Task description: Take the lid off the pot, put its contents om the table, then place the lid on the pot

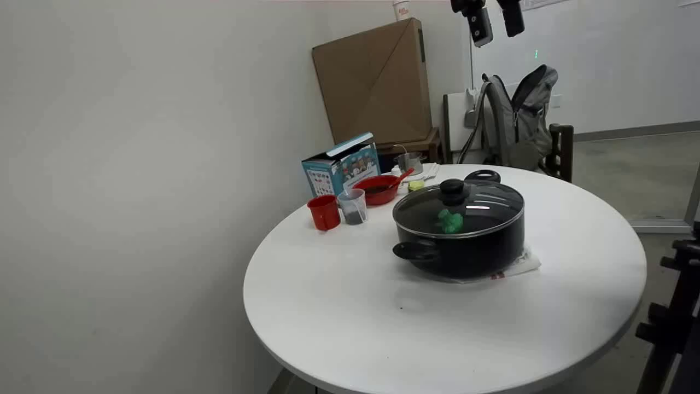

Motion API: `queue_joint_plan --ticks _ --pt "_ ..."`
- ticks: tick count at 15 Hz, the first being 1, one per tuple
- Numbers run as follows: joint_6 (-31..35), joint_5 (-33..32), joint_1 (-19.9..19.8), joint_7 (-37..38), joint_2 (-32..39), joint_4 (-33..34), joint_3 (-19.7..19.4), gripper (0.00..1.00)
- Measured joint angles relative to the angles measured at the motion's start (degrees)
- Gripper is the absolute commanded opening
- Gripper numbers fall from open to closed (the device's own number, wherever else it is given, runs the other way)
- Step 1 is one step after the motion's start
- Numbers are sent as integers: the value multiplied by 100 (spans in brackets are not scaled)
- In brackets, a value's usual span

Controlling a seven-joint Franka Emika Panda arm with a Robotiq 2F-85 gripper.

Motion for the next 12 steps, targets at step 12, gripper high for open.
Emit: queue_joint_plan --ticks 12 --pt "1203 -112 -93 423 98 65 -150 100"
